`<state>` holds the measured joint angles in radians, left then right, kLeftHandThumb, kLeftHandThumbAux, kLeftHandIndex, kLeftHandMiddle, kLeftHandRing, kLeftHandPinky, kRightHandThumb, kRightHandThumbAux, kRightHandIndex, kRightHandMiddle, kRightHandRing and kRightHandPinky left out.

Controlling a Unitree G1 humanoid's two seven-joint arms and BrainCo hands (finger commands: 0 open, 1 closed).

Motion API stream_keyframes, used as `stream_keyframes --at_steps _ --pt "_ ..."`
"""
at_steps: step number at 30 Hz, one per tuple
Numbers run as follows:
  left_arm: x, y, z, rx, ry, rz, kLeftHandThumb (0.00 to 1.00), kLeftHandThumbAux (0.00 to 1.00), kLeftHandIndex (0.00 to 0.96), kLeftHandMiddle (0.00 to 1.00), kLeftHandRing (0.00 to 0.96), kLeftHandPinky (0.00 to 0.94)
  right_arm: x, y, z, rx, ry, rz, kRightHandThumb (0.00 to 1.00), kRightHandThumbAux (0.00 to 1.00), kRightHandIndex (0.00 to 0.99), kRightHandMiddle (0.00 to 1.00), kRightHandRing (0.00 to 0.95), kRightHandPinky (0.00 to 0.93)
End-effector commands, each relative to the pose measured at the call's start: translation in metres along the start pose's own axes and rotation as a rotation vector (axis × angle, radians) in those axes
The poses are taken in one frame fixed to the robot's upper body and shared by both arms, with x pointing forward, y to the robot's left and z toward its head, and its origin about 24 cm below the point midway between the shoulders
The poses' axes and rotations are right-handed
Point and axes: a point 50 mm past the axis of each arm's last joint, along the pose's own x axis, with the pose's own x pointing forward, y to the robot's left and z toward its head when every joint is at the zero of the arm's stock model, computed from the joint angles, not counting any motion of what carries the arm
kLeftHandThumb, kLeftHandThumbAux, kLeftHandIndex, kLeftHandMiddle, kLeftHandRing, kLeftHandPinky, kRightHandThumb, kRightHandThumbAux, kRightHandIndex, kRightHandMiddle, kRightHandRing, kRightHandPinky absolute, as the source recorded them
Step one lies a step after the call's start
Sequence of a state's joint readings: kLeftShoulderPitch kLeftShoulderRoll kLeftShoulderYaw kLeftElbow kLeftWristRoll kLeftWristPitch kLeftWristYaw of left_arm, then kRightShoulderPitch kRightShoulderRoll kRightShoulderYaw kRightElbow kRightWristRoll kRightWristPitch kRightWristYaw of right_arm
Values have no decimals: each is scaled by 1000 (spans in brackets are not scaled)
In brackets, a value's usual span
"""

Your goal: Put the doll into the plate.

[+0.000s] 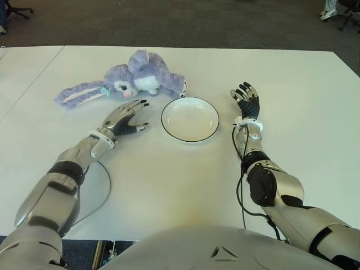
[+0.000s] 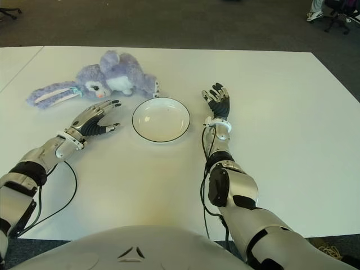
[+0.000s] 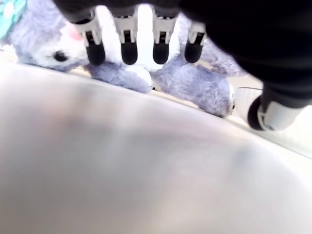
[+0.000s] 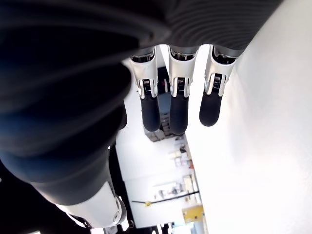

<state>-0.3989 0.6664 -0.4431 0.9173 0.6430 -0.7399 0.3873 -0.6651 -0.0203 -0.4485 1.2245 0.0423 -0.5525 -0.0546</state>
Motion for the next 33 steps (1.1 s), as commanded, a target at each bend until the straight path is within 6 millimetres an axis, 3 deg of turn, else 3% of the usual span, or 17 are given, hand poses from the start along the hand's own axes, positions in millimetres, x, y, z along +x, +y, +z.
stream_keyframes --at_steps 1,9,13,15,18,20,33 --pt "-47 -40 6 -64 21 -138 314 353 0 0 0 0 -83 -31 -107 18 494 -124 302 885 181 201 196 218" --pt "-64 -35 15 -81 8 -82 285 336 0 9 1 0 -83 -30 -107 12 495 -121 298 889 173 196 193 213" --pt "-67 -22 20 -102 -11 18 308 330 0 25 6 0 -83 -30 -107 11 494 -120 296 888 174 196 193 211" --pt "-65 -12 24 -105 -28 75 317 327 0 30 7 0 -83 -30 -106 13 493 -121 296 888 176 195 192 208" --pt "-61 25 29 -68 -67 261 341 316 0 29 0 0 -82 -29 -106 17 493 -122 299 888 179 193 188 203" --pt "-62 36 30 -47 -65 313 349 314 0 26 0 0 -82 -29 -106 17 492 -119 299 885 179 191 187 203" --pt "-63 40 32 -37 -44 325 351 313 0 25 0 0 -82 -28 -106 24 495 -121 311 883 187 195 192 212"
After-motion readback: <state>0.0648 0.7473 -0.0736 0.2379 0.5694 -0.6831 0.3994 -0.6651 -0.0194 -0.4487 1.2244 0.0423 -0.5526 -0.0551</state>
